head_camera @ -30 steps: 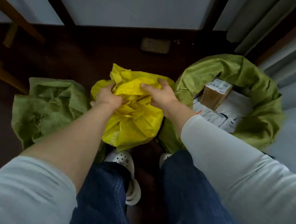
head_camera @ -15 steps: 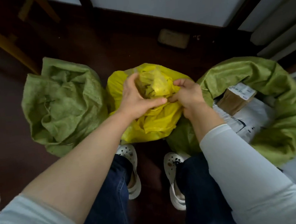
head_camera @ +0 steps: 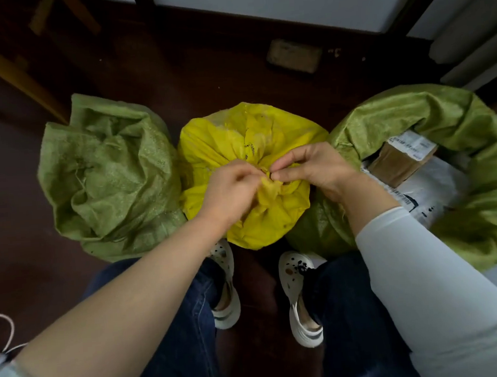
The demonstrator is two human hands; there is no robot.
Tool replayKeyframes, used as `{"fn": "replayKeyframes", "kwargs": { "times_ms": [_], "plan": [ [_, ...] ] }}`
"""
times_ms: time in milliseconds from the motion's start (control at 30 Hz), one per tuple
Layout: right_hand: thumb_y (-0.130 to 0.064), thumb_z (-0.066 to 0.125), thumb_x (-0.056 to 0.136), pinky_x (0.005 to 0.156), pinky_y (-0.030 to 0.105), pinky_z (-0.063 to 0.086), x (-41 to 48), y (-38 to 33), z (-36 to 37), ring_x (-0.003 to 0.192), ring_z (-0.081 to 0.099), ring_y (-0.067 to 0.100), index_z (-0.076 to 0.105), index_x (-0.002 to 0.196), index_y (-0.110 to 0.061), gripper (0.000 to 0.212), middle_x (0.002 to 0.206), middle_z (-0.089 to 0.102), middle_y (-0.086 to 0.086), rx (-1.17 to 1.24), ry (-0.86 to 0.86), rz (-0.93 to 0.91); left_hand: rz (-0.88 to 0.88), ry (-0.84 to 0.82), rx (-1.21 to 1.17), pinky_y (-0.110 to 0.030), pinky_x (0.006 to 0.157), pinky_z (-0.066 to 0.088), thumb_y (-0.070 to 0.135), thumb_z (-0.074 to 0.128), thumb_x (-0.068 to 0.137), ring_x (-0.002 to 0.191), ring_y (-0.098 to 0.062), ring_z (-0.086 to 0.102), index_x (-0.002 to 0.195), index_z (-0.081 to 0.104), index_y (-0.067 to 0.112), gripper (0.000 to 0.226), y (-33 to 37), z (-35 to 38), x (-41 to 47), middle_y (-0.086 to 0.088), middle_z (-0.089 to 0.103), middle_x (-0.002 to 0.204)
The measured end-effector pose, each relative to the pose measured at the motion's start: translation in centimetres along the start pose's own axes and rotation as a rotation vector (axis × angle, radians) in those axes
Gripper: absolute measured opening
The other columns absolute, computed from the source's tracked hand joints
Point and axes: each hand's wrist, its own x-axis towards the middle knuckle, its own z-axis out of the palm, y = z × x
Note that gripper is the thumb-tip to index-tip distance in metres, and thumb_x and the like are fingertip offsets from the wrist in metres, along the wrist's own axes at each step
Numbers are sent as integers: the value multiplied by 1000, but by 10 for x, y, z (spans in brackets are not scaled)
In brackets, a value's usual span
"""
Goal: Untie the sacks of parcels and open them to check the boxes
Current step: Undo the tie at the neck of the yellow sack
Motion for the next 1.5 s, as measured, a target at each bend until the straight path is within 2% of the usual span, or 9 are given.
{"fn": "replayKeyframes", "kwargs": {
  "times_ms": [100, 167, 267, 433, 600, 967, 1133, 1300, 1500],
  "plan": [
    [6, 74, 68, 79, 9, 50, -8, 0, -3, 82, 65, 1, 72, 74, -11, 18, 85, 71, -3, -87, -125, 28, -220, 283, -167, -40, 90, 49, 44, 62, 71, 97, -29, 62, 85, 63, 13, 35, 2, 2, 3, 0, 65, 87],
    [5, 67, 73, 83, 11, 48, -12, -1, -3, 86, 64, 3, 73, 74, -13, 19, 84, 72, -4, -101, -136, 46, -331, 170, 150, -38, 100, 43, 57, 70, 69, 120, -28, 50, 123, 53, 12, 72, -15, 6, 4, -10, 55, 122],
    [-7, 60, 78, 75, 20, 44, -6, 1, 3, 86, 60, 7, 73, 78, -11, 14, 83, 71, -2, -66, 29, 79, -450, 50, 184, -40, 103, 43, 71, 73, 42, 125, -27, 48, 132, 44, 9, 113, -31, 11, 6, -9, 52, 133],
    [-35, 75, 75, 93, 26, 42, 7, 17, 19, 116, 54, 20, 60, 119, -8, 53, 122, 60, 7, -394, 8, 159, -500, -51, 364, -39, 102, 43, 58, 77, 60, 124, -28, 48, 125, 52, 6, 87, -33, 5, 14, -12, 53, 131],
    [-9, 76, 75, 102, 33, 44, 11, 20, 22, 119, 55, 23, 59, 121, -2, 49, 124, 61, 13, -295, -11, 209, -390, -96, 274, -32, 82, 46, 33, 81, 68, 90, -18, 53, 90, 61, 11, 38, -39, 11, 13, -1, 57, 88],
    [16, 58, 75, 87, 38, 54, 12, 12, 25, 101, 63, 29, 69, 104, -2, 36, 100, 70, 12, -44, 141, 306, -417, 25, 66, -31, 94, 47, 17, 84, 65, 102, -20, 58, 118, 59, 2, 61, -36, 20, 15, -6, 60, 104],
    [-12, 69, 77, 84, 27, 46, 14, 17, 34, 98, 56, 16, 67, 105, -15, 29, 101, 62, 2, -77, 195, 219, -365, 78, 89, -33, 87, 50, 9, 84, 62, 92, -21, 58, 104, 64, 8, 47, -37, 20, 17, -4, 58, 91],
    [-46, 82, 61, 88, 33, 50, 15, 18, 30, 108, 60, 19, 61, 117, -11, 70, 115, 65, 3, -118, 40, 357, -357, 57, 82, -34, 91, 50, 5, 79, 67, 102, -22, 59, 111, 63, 5, 46, -33, 15, 19, -5, 58, 96],
    [-1, 77, 68, 63, 27, 55, 9, 14, 19, 74, 65, 19, 68, 81, -13, 20, 74, 68, 2, 80, 51, 318, -346, 39, 30, -30, 97, 46, 16, 76, 75, 108, -19, 58, 117, 62, 7, 46, -19, 10, 19, -5, 63, 111]
  ]
}}
